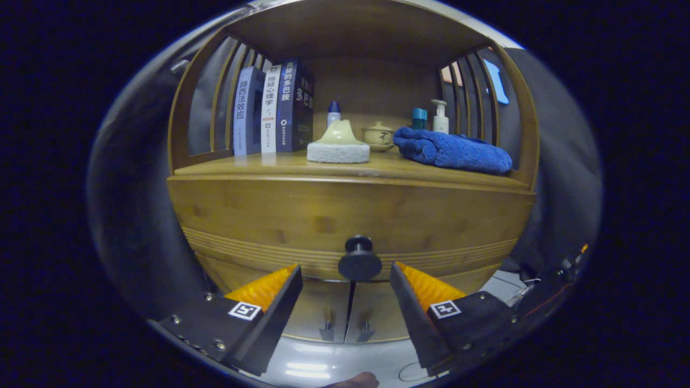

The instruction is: Pull open the drawer, take out the items inside it, and place them on the countertop above the cabinet.

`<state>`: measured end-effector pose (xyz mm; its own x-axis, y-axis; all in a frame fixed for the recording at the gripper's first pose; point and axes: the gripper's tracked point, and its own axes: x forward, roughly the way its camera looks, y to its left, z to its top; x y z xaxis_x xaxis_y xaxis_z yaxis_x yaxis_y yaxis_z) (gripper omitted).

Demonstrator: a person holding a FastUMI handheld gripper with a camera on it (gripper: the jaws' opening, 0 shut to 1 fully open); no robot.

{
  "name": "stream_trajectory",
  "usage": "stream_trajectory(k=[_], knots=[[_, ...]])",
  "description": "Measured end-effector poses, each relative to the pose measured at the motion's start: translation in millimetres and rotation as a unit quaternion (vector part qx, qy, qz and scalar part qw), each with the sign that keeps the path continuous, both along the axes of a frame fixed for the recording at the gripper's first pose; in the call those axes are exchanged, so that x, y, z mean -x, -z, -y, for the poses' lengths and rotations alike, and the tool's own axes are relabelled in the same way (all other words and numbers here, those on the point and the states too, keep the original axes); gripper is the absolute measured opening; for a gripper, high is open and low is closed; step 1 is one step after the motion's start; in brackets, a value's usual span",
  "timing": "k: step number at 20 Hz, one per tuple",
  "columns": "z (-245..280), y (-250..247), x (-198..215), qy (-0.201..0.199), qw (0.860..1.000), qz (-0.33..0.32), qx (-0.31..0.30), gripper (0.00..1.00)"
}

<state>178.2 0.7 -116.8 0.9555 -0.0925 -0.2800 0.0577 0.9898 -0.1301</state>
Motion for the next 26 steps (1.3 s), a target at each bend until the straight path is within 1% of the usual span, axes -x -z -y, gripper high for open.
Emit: stream_trajectory(k=[6,9,12,15,19,21,24,26], knots=[[-13,-3,64,-0.005,1.0,-0.003,0.001,0.98],[-15,-16,93,-0.005,1.0,0.003,-0.004,0.98],[-17,-44,117,-0.007,0.999,0.027,-0.016,0.98],[-23,-80,147,-0.007,0.997,0.068,-0.021,0.98],[-14,-134,176,-0.006,0.994,0.109,-0.008,0.98],[-10,-160,188,-0.003,0.992,0.128,-0.006,0.98],[-11,-190,202,-0.014,0.989,0.146,-0.019,0.98],[-8,-207,209,-0.012,0.987,0.158,-0.015,0.98]])
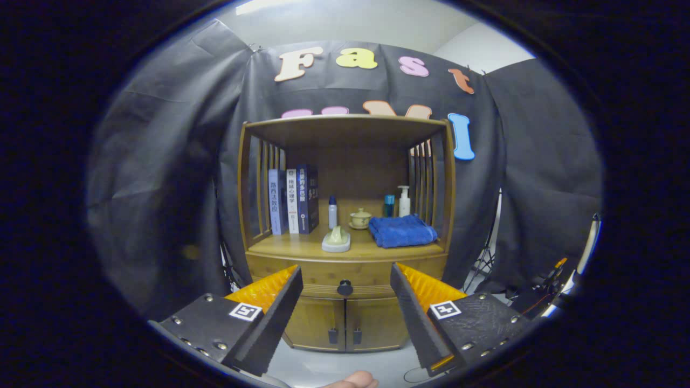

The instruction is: Pull open the drawer, take out the items inside it, and place them on the countertop above the cabinet.

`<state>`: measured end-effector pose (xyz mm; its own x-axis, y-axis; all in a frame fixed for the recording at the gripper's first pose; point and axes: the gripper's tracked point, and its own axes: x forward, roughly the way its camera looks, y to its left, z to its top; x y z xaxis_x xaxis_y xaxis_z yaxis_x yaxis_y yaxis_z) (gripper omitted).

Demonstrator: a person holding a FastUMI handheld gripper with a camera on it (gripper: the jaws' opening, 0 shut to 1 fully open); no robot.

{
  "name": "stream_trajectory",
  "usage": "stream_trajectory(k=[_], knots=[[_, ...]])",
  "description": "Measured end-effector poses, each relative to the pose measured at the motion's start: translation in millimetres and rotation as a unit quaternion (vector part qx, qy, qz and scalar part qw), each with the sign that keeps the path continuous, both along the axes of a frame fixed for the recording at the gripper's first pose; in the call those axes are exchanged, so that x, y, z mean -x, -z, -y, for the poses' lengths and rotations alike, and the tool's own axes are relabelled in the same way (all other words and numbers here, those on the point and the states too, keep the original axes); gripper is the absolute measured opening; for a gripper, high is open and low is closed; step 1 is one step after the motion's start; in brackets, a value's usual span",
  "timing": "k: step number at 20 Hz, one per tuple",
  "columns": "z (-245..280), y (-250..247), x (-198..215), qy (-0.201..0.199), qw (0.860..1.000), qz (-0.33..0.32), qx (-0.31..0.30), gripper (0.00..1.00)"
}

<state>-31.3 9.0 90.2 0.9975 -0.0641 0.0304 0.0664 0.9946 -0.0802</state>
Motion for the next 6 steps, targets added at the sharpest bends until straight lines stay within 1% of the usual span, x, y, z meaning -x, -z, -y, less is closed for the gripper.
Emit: stream_trajectory(k=[6], knots=[[0,-28,14,-0.003,1.0,0.022,0.01,0.98]])
